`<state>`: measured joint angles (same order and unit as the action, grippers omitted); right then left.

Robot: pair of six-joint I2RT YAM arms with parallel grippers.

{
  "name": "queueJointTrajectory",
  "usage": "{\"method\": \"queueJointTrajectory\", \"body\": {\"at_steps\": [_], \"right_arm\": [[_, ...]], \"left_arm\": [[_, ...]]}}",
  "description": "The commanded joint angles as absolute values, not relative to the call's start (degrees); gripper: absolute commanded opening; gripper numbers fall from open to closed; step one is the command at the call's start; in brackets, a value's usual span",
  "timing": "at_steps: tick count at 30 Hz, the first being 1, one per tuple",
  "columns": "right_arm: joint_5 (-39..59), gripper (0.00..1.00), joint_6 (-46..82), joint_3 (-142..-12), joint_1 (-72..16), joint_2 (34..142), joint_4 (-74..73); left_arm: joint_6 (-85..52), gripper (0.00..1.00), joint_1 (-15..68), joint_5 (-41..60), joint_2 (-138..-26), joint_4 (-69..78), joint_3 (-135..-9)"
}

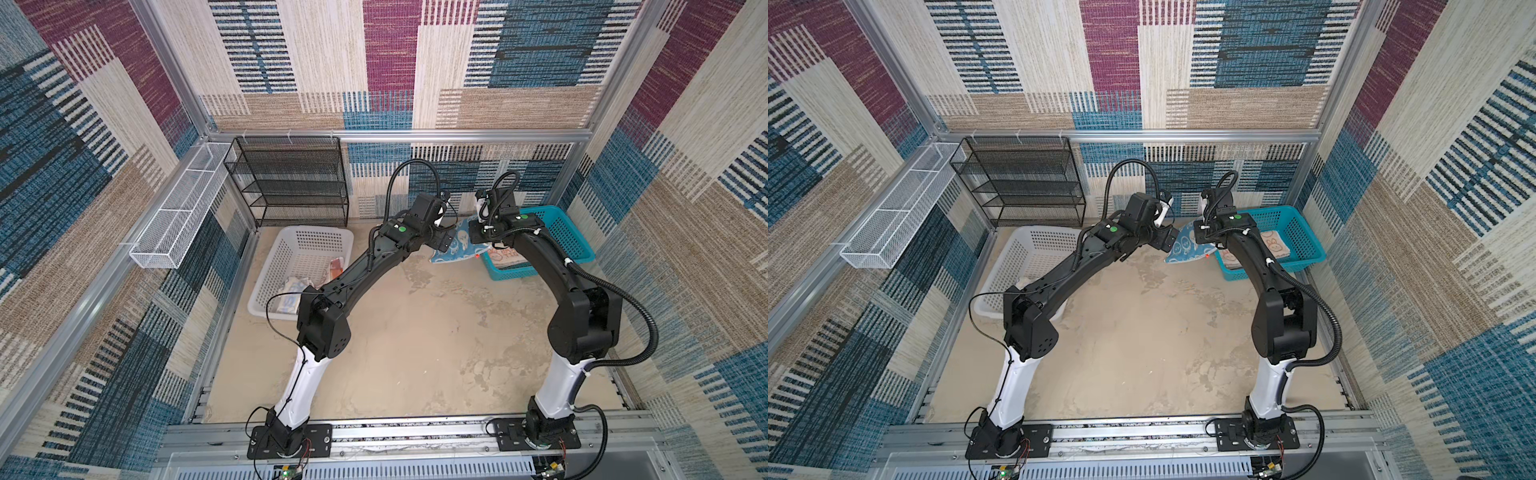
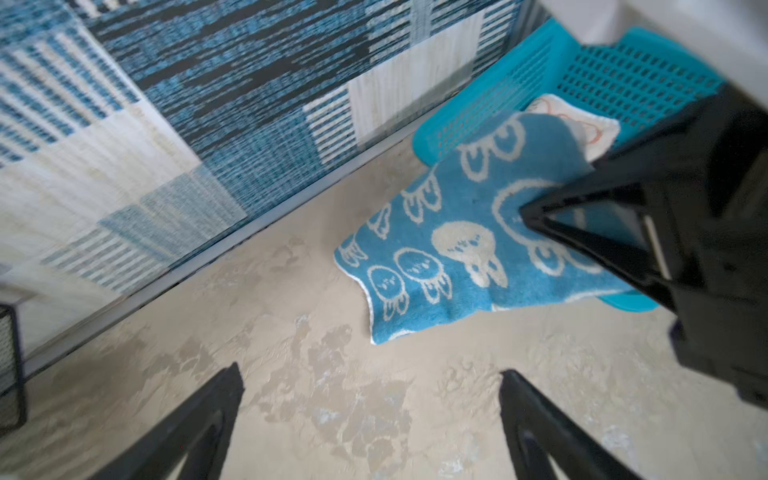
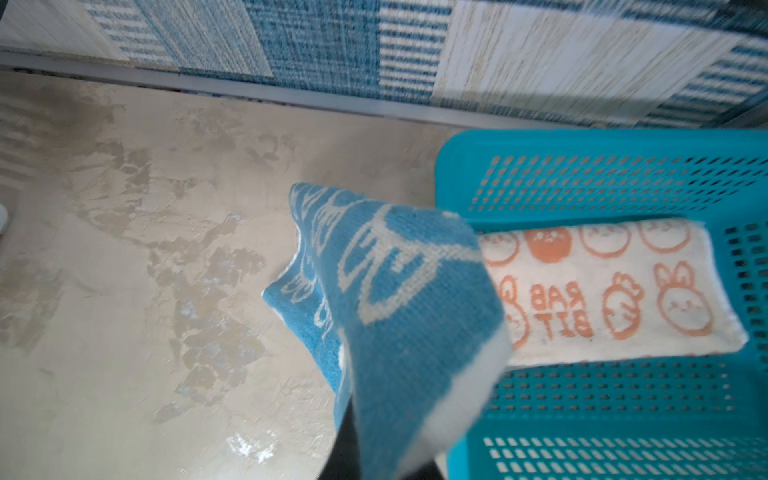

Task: Fold and stack the towels
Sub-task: 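Lift the folded towel with both grippers and carry it to the teal basket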

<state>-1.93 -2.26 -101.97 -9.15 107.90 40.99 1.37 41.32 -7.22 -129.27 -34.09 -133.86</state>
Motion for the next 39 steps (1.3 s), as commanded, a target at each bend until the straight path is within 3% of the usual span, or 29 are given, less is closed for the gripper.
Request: {"method": "queueJointTrajectory", "body": {"at_steps": [1,7,15,27,39], "right_arm": [[-3.3,0.0,-6.5,-107.4,-7.1,110.3,45.7],[-1.8,0.0,-9.2,-112.2,-3.5,112.9,50.6],[-7.3,0.0,-10.9,-110.4,0.3,112.8,50.0],[-20.9,0.0,-23.8,-102.6,5.2,113.9,36.1],[-21.2,0.0,-31.4,-105.7,6.1,124.4,27.1]], "left_arm": [[5.0,0.99,41.6,-3.2,-131.6,-37.8,-138.1],[3.7,0.99,41.7,-1.1,-133.9,-36.5,-139.8],[2.5,0.99,42.3,2.0,-136.5,-34.8,-142.2],[0.6,0.99,43.6,4.8,-138.8,-29.9,-142.4],[1.2,0.99,44.0,4.4,-140.0,-27.8,-141.5]]}}
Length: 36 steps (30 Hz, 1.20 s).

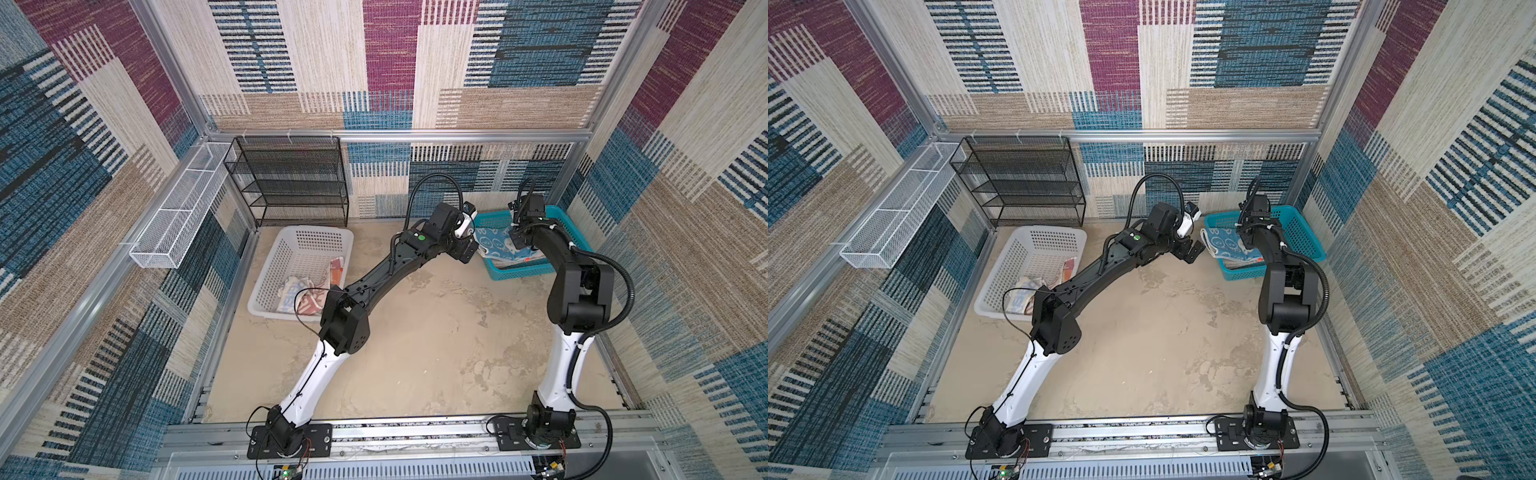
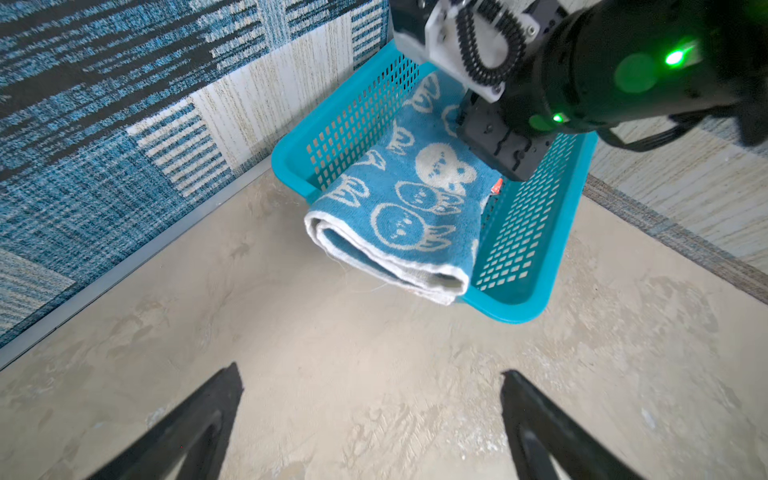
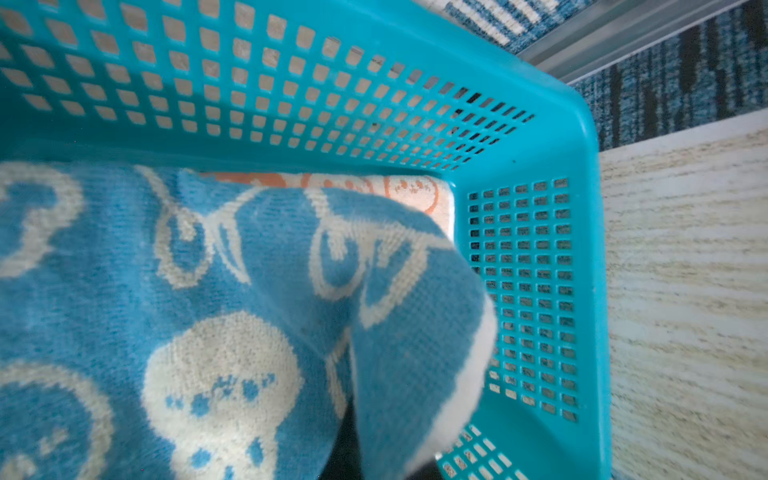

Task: Fold and stack the towels
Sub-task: 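Lift the folded towel with both grippers and carry it to the teal basket, then lower the towel into the teal basket and open both grippers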

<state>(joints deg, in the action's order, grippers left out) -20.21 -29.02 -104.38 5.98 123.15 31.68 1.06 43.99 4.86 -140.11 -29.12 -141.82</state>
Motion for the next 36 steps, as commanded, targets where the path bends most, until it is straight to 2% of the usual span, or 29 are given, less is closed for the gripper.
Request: {"method": "queueJointTrajectory", "body": {"at_steps": [1,9,15,21,26,36], "right_arm": [[-21.4,0.0,-31.8,-106.2,6.2,125.1,27.0],[-20.4,0.0,-33.6,-103.5,6.8,124.8,20.9],[-21.7,0.0,-34.2,-105.1,7.2,127.1,21.9],[-16.9,0.0,-31.5,-106.0,7.4,123.0,23.3],[-17.5,0.0,-33.2,-106.1,7.5,121.3,23.4],[-17.8,0.0,-32.1,-107.0,8.3,125.9,25.6]], "left_arm": [[1.6,0.99,44.0,3.9,-140.1,-27.9,-141.1],[1.7,0.99,44.0,3.6,-140.2,-26.4,-139.1],[1.7,0.99,44.0,3.4,-140.4,-26.0,-138.4],[1.5,0.99,44.0,3.1,-140.7,-25.9,-137.9],[1.1,0.99,44.0,2.9,-140.4,-26.3,-137.8],[1.7,0.99,44.0,2.3,-140.6,-26.4,-137.7]]}}
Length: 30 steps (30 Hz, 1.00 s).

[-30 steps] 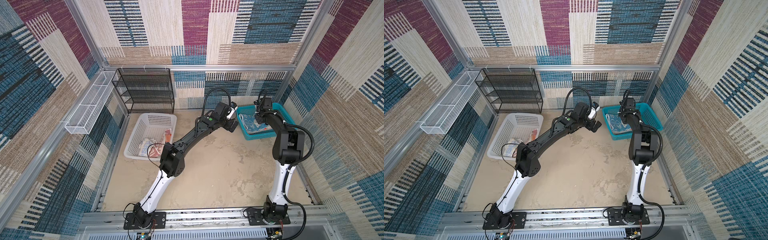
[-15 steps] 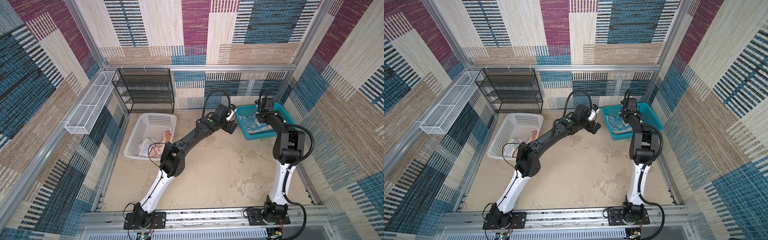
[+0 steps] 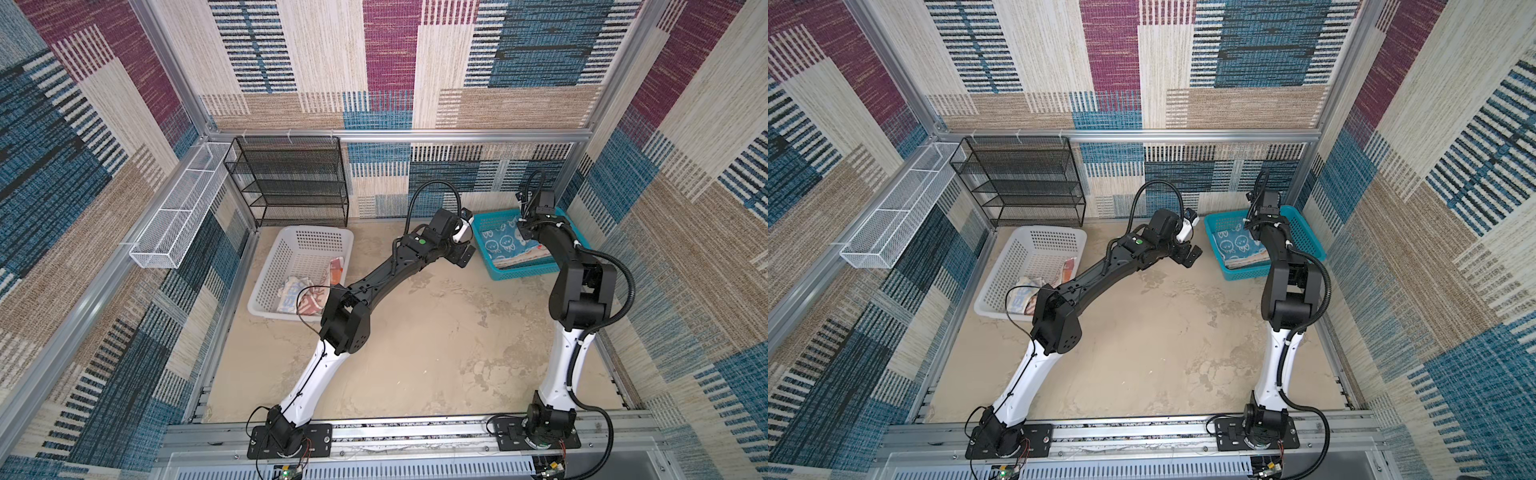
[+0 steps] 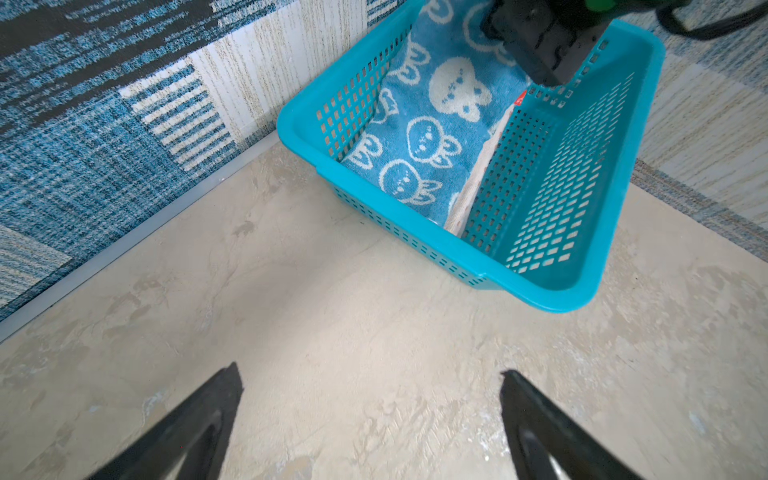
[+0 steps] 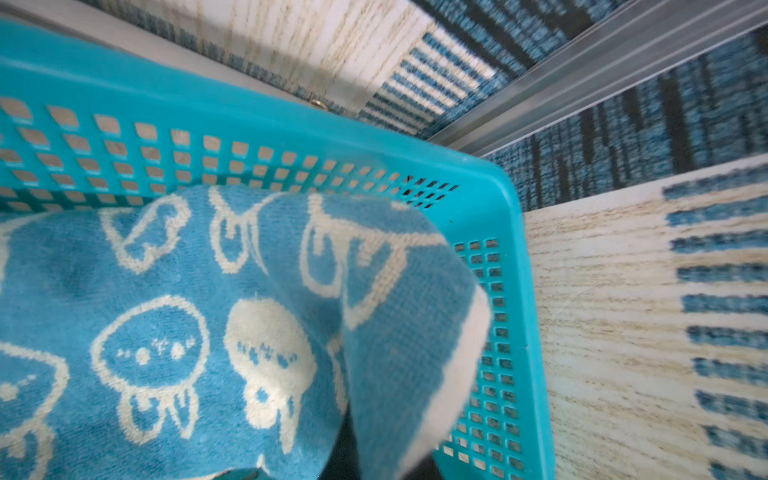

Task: Fold and stack the towels
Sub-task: 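Lower the towel into the teal basket and open both grippers, then raise both grippers from the teal basket and move them over the white basket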

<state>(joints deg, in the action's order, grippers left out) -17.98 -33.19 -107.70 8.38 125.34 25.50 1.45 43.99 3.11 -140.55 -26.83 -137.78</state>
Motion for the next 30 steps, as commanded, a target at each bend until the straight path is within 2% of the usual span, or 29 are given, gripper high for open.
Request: {"method": "queueJointTrajectory", "body": {"at_steps": [1,13,15,17,19,21,22,23,30], "right_arm": [[-17.8,0.0,-32.1,-106.6,8.4,125.9,25.2],[-19.1,0.0,-32.0,-109.3,10.6,129.9,24.3],[-19.9,0.17,-31.4,-110.5,10.8,130.9,24.3],[-20.8,0.45,-29.6,-112.0,10.8,131.5,24.6],[-20.9,0.68,-27.7,-112.9,10.7,131.4,24.6],[-19.8,0.88,-25.7,-114.0,10.8,131.2,25.8],[-19.5,0.94,-24.8,-114.4,10.8,131.0,26.3],[-19.1,1.0,-23.9,-114.6,10.7,130.6,26.8],[-17.5,0.99,-13.9,-113.3,10.7,124.7,29.9]], "left_arm": [[1.7,0.99,44.0,2.3,-140.7,-26.5,-137.7],[1.5,0.99,44.0,2.4,-141.7,-26.6,-137.7],[1.6,0.99,44.0,2.3,-141.8,-27.0,-137.6],[1.8,0.99,44.0,2.0,-141.8,-27.2,-137.3],[1.9,0.99,44.0,1.7,-141.6,-27.5,-137.0],[2.1,0.99,44.0,1.4,-141.2,-27.8,-136.4],[2.3,0.99,43.9,1.2,-140.8,-27.7,-136.0],[2.4,0.99,44.0,1.0,-140.4,-27.7,-135.6],[1.8,0.99,44.1,0.3,-136.2,-27.9,-132.5]]}}
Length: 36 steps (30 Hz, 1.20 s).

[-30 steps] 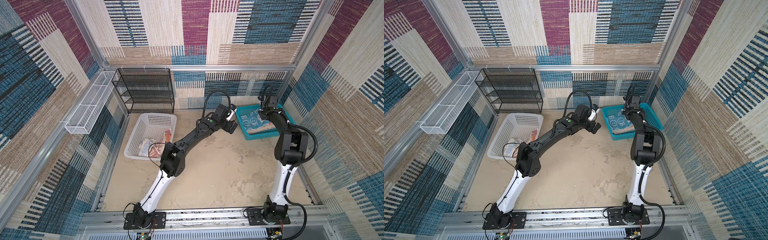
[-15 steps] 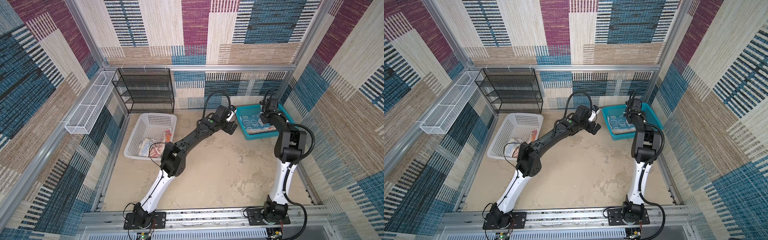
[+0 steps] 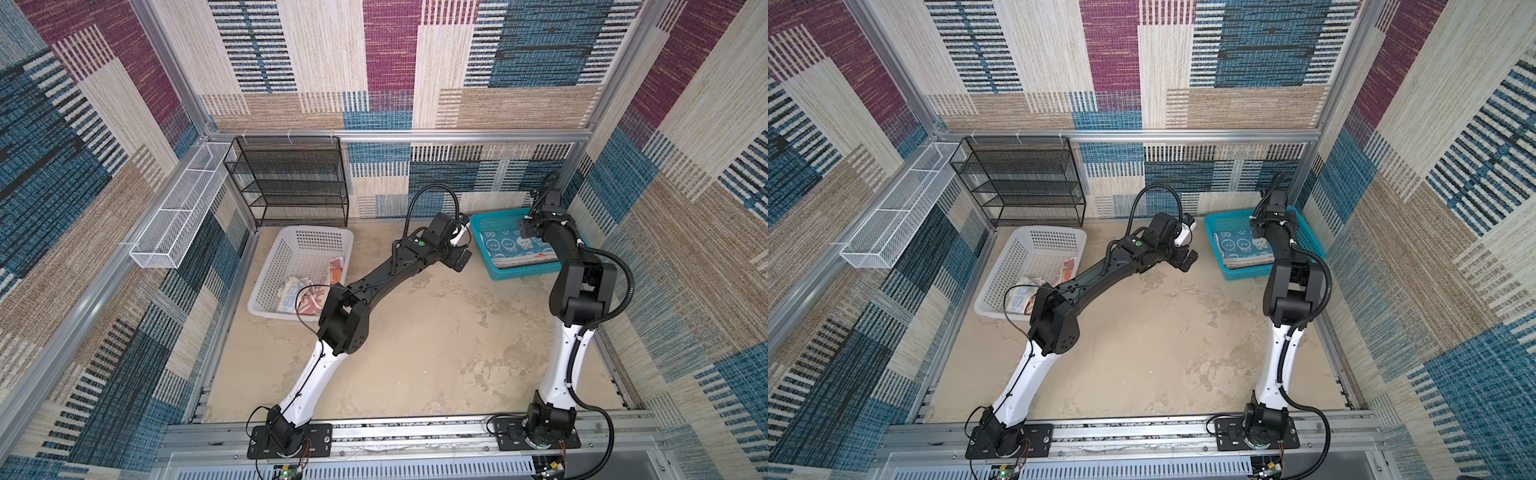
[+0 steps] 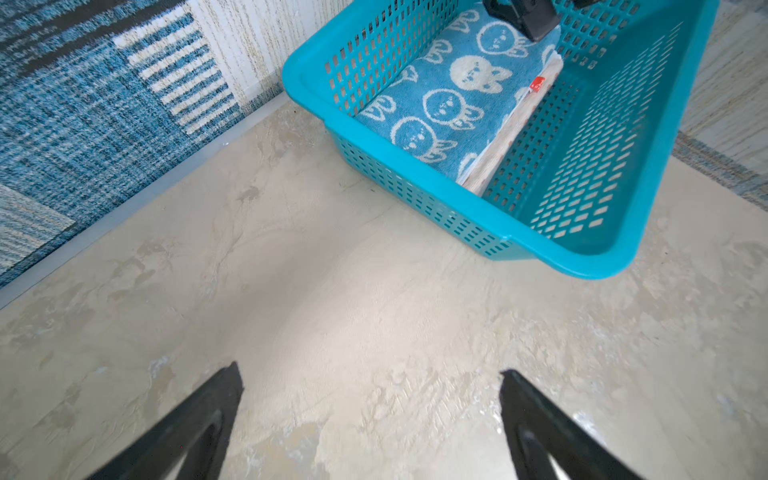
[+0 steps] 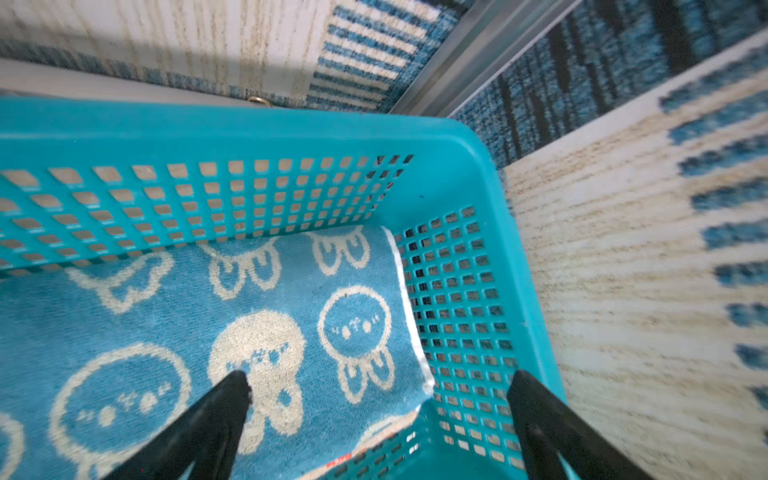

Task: Fold and stack the towels
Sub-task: 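Raise both grippers from the teal basket and move them over the white basket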

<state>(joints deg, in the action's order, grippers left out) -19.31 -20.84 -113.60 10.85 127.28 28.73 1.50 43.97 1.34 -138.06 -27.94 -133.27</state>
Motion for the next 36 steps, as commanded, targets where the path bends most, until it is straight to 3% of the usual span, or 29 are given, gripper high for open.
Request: {"method": "queueJointTrajectory", "body": {"at_steps": [1,7,13,18,22,31,36], "right_arm": [[-16.4,0.99,-11.7,-113.3,10.7,123.7,30.8],[2.4,0.99,-2.0,-102.1,11.2,111.5,27.9],[14.0,0.99,8.1,-95.8,10.1,105.6,27.0],[5.8,0.99,10.3,-89.4,0.4,100.1,22.4],[11.5,0.99,14.8,-91.4,-7.8,101.4,22.9],[7.6,0.99,15.4,-101.7,-28.9,110.5,20.8],[5.3,0.99,13.6,-116.3,-37.7,121.0,26.0]], "left_arm": [[1.8,0.99,44.3,0.0,-135.3,-28.2,-132.1],[2.5,0.99,45.4,-4.2,-127.9,-29.4,-126.3],[1.4,0.99,45.5,-9.1,-116.1,-29.7,-115.7],[3.8,0.99,45.4,-19.4,-104.5,-29.7,-104.6],[1.3,0.99,43.0,-22.5,-96.9,-34.5,-97.9],[-14.3,0.99,21.2,-10.8,-76.3,-41.2,-75.7],[-15.5,0.99,10.5,-5.0,-76.2,-47.4,-72.4]]}}
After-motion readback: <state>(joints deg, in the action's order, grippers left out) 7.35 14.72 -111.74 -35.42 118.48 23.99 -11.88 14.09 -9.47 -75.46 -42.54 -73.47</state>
